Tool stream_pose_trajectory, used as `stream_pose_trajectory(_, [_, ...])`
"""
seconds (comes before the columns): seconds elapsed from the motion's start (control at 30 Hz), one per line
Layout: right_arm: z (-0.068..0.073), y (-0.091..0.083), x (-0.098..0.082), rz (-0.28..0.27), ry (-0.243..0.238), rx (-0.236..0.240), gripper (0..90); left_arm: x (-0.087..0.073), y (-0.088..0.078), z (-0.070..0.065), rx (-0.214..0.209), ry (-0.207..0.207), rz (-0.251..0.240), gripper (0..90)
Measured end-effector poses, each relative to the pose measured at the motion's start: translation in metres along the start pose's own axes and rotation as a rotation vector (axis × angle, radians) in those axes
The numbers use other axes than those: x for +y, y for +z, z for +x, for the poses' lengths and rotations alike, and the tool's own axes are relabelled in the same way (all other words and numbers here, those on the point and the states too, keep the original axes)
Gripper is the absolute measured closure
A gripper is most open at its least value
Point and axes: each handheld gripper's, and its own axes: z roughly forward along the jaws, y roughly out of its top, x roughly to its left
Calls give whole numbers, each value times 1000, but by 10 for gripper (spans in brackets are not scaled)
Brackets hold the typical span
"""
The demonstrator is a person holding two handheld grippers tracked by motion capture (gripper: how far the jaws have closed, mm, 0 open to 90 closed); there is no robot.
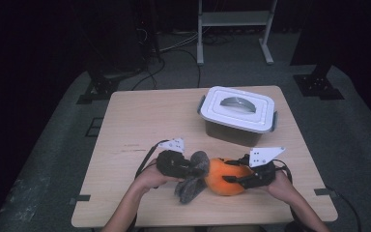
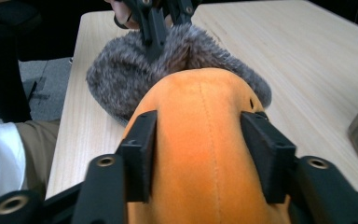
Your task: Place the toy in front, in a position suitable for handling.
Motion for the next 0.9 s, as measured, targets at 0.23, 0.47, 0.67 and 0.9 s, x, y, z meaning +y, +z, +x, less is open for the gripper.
stream_pose_trajectory(0.23, [6,3,27,141,15,-50,210,3,7,0,-19,-7,-5,734])
stream_pose_trajectory(0.47, [12,19,35,273,-44,-96,237,3,9,0,-11,0,7,733])
stream_pose_trajectory(0.67, [16,20,31,268,-112,-98,523,0,2,-1,-2,-3,5,734])
stream_pose_trajectory(0.9, [7,28,36,88,-43,-31,555,9,-36,-9,32,41,-55,734])
